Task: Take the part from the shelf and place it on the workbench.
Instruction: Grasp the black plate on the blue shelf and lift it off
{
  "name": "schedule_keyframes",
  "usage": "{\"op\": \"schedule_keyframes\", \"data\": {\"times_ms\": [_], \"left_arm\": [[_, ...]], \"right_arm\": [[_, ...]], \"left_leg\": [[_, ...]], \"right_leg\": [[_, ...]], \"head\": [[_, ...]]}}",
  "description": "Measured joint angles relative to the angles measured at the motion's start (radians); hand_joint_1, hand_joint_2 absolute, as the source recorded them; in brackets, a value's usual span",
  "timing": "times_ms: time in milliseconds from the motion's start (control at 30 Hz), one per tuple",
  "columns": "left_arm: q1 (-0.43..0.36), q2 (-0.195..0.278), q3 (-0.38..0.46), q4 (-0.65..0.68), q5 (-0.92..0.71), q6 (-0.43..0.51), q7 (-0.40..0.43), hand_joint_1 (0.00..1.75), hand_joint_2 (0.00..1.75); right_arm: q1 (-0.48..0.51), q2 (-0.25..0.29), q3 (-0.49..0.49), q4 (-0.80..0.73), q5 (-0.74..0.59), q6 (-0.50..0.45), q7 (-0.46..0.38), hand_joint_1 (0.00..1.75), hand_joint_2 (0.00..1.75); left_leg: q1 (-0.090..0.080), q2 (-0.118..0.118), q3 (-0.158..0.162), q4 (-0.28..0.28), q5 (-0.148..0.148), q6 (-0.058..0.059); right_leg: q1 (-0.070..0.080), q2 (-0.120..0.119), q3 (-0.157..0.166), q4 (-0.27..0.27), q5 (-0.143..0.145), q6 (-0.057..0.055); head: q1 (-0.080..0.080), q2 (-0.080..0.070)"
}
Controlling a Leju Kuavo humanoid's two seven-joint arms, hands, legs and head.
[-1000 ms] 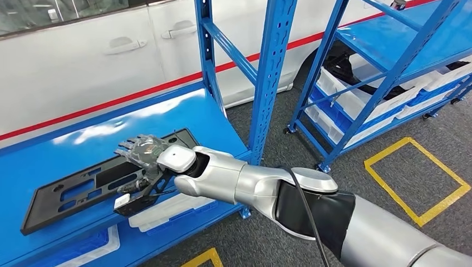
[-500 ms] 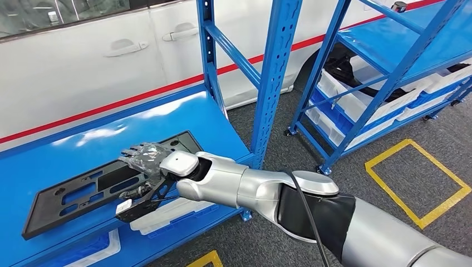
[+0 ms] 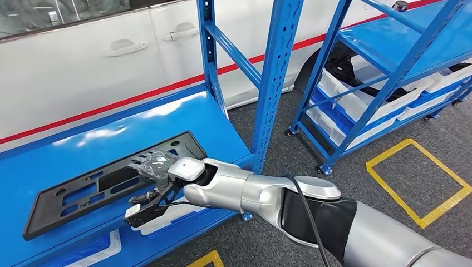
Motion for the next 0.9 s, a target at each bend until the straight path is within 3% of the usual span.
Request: {"op": "schedule_keyframes", "data": {"times_ms": [100,200,233,267,300,400,467,567,600,633,733,767,800,867,900], "left_arm": [[0.000,0.000,0.000,0.000,0.001,0.000,0.001,0.00,0.00],[0.000,0.000,0.000,0.000,0.001,0.000,0.001,0.00,0.00],[0.002,0.000,0.000,0.000,0.001,-0.001,0.001,0.00,0.00],[0.003,0.000,0.000,0.000,0.001,-0.001,0.001,0.00,0.00],[0.003,0.000,-0.001,0.000,0.001,-0.001,0.001,0.00,0.00],[0.002,0.000,-0.001,0.000,0.001,-0.001,0.001,0.00,0.00],[0.002,0.000,-0.001,0.000,0.001,-0.001,0.000,0.00,0.00],[0.002,-0.001,-0.004,0.000,0.001,-0.001,0.000,0.00,0.00],[0.002,-0.002,-0.005,0.000,0.001,-0.001,0.000,0.00,0.00],[0.002,-0.002,-0.005,0.000,0.001,-0.001,0.000,0.00,0.00],[0.001,-0.001,-0.006,0.000,0.001,-0.001,0.000,0.00,0.00],[0.001,-0.001,-0.006,0.000,0.001,-0.001,0.000,0.00,0.00],[0.002,-0.002,-0.006,0.000,0.001,-0.001,0.000,0.00,0.00],[0.002,-0.003,-0.006,0.000,0.001,-0.001,0.000,0.00,0.00],[0.002,-0.003,-0.006,0.000,0.001,-0.001,0.000,0.00,0.00]], "right_arm": [[0.000,0.000,0.007,0.007,-0.002,0.001,-0.003,0.00,0.00],[0.002,0.000,0.011,0.012,-0.002,0.002,-0.004,0.00,1.31],[0.005,0.000,0.012,0.014,-0.002,0.002,-0.004,0.00,1.75],[0.007,0.000,0.014,0.016,-0.001,0.003,-0.003,0.00,1.75],[0.007,0.000,0.017,0.018,0.000,0.003,-0.002,0.00,1.75],[0.006,0.001,0.026,0.021,0.005,0.003,0.005,0.00,1.75],[0.006,0.002,0.030,0.022,0.008,0.002,0.009,0.00,1.75],[0.005,0.003,0.037,0.025,0.010,0.001,0.011,0.00,1.75],[0.004,0.002,0.039,0.026,0.011,0.001,0.012,0.00,1.75],[0.004,0.002,0.041,0.027,0.011,0.001,0.012,0.00,1.31],[0.008,0.001,0.048,0.032,0.012,0.000,0.012,0.00,1.31],[0.010,0.000,0.050,0.033,0.013,0.000,0.012,0.30,1.75],[0.012,-0.001,0.053,0.035,0.013,0.000,0.011,0.70,1.75],[0.012,-0.001,0.057,0.036,0.013,0.000,0.010,1.57,1.75],[0.012,-0.002,0.058,0.036,0.013,-0.001,0.009,1.71,1.75]], "left_leg": [[0.002,0.002,-0.009,0.028,-0.026,-0.016],[0.004,0.003,-0.090,0.206,-0.115,-0.026],[0.004,0.003,-0.116,0.259,-0.131,-0.029],[0.004,0.003,-0.127,0.278,-0.128,-0.031],[0.004,0.003,-0.117,0.258,-0.106,-0.031],[0.003,0.003,-0.024,0.068,-0.019,-0.024],[-0.001,0.002,0.007,0.004,-0.007,-0.013],[0.000,0.001,0.010,-0.004,-0.002,0.004],[0.003,0.001,0.012,-0.009,0.000,0.010],[0.005,0.002,0.014,-0.012,0.003,0.016],[0.005,0.004,0.014,-0.013,0.002,0.023],[0.005,0.003,0.014,-0.012,0.002,0.024],[0.004,0.003,0.014,-0.011,0.001,0.023],[0.006,0.002,0.015,-0.005,-0.004,0.021],[0.006,0.002,0.014,-0.001,-0.008,0.019]], "right_leg": [[-0.008,-0.002,0.012,-0.016,0.006,-0.013],[-0.008,-0.005,0.016,-0.019,0.006,-0.023],[-0.007,-0.006,0.016,-0.019,0.005,-0.024],[-0.006,-0.005,0.016,-0.018,0.004,-0.024],[-0.007,-0.005,0.016,-0.016,0.003,-0.023],[-0.006,-0.003,0.016,-0.007,-0.003,-0.016],[-0.002,-0.002,0.014,-0.003,-0.005,-0.008],[-0.001,-0.002,0.013,0.000,-0.009,0.006],[-0.002,-0.002,0.006,0.018,-0.023,0.012],[-0.004,-0.002,-0.011,0.055,-0.046,0.016],[-0.011,-0.003,-0.098,0.237,-0.129,0.026],[-0.013,-0.003,-0.117,0.273,-0.135,0.027],[-0.015,-0.003,-0.123,0.282,-0.127,0.028],[-0.019,-0.004,-0.073,0.173,-0.059,0.031],[-0.021,-0.003,-0.041,0.107,-0.035,0.037]], "head": [[0.000,0.000],[0.000,0.000],[0.000,0.000],[0.000,0.000],[0.000,0.000],[0.000,0.000],[0.000,0.000],[0.000,0.000],[0.000,0.000],[0.000,0.000],[0.000,0.000],[0.000,0.000],[0.000,0.000],[0.000,0.000],[0.000,0.000]]}}
